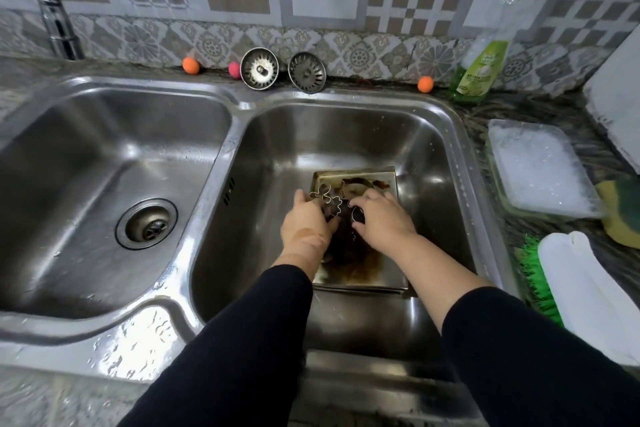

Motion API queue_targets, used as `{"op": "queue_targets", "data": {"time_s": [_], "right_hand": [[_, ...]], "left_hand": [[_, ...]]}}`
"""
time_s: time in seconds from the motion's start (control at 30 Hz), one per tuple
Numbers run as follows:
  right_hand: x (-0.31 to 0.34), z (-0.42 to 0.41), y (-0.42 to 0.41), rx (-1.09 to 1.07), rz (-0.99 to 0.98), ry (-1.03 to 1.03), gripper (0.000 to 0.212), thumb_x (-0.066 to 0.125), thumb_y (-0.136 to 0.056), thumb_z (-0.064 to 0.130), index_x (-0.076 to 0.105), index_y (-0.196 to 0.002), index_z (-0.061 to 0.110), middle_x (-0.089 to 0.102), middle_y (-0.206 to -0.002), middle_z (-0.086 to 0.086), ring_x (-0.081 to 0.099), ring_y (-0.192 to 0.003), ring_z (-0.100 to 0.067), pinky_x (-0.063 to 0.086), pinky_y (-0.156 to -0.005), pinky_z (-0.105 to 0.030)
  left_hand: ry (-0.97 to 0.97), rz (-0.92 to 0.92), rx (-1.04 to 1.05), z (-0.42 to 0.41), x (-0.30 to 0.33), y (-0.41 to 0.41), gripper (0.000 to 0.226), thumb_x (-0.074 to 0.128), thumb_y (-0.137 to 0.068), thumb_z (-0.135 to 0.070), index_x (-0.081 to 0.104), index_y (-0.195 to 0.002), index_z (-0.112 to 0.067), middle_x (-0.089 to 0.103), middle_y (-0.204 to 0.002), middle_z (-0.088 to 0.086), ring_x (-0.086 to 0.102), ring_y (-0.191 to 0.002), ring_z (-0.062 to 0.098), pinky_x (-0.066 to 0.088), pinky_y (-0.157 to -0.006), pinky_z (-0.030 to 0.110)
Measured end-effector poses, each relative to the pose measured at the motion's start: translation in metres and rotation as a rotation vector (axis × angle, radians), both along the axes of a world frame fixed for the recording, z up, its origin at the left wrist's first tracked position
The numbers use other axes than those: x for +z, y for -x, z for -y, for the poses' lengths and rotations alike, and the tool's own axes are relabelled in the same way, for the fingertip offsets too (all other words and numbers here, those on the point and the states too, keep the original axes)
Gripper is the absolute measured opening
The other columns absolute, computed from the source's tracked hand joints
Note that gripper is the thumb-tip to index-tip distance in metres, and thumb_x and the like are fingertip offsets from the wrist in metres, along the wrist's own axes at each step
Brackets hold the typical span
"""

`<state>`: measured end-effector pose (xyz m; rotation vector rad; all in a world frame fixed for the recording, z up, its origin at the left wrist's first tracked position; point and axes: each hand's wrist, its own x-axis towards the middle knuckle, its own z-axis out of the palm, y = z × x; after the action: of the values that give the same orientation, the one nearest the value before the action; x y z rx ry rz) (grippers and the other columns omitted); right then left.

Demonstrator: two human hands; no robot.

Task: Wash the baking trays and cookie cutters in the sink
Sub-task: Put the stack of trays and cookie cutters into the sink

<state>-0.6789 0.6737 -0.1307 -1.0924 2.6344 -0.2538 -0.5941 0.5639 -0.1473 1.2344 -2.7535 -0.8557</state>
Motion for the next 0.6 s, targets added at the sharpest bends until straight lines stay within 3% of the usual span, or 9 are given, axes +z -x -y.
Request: {"op": "queue_targets", "data": {"time_s": [0.13, 0.27, 0.47, 0.6], "right_hand": [[0.014, 0.038, -0.005, 0.049, 0.087, 0.093, 0.047, 0.064, -0.089, 0.029, 0.051, -0.134, 0.029, 0.045, -0.141, 0.002, 0.037, -0.132, -0.027, 0.033, -0.109, -0.041], [0.006, 0.083, -0.007, 0.029, 0.259, 0.154, 0.048, 0.064, -0.089, 0.028, 0.052, -0.135, 0.024, 0.045, -0.142, -0.003, 0.043, -0.130, -0.024, 0.034, -0.108, -0.034], [-0.016, 0.117, -0.007, -0.074, 0.430, 0.220, 0.049, 0.062, -0.091, 0.023, 0.048, -0.138, 0.026, 0.050, -0.140, -0.004, 0.049, -0.126, -0.022, 0.041, -0.102, -0.033], [-0.018, 0.108, -0.008, -0.105, 0.364, 0.312, 0.043, 0.061, -0.091, 0.015, 0.054, -0.133, 0.022, 0.049, -0.141, -0.002, 0.047, -0.128, -0.022, 0.037, -0.103, -0.029]], "left_hand": [[0.023, 0.009, 0.131, 0.031, 0.013, -0.014, 0.037, 0.067, -0.084, -0.042, 0.064, -0.110, -0.018, 0.037, -0.130, 0.002, 0.060, -0.096, 0.027, 0.051, -0.082, 0.036], [0.001, 0.073, 0.229, 0.058, -0.002, -0.027, 0.039, 0.063, -0.086, -0.042, 0.065, -0.112, -0.012, 0.036, -0.135, 0.006, 0.061, -0.098, 0.028, 0.049, -0.076, 0.032], [-0.104, 0.009, 0.259, 0.068, -0.028, -0.019, 0.047, 0.059, -0.090, -0.032, 0.052, -0.132, -0.012, 0.037, -0.143, 0.013, 0.049, -0.122, 0.030, 0.044, -0.102, 0.039], [-0.052, 0.018, 0.150, 0.065, -0.026, -0.023, 0.049, 0.059, -0.090, -0.027, 0.047, -0.136, -0.017, 0.035, -0.141, 0.009, 0.043, -0.124, 0.030, 0.042, -0.100, 0.037]]}}
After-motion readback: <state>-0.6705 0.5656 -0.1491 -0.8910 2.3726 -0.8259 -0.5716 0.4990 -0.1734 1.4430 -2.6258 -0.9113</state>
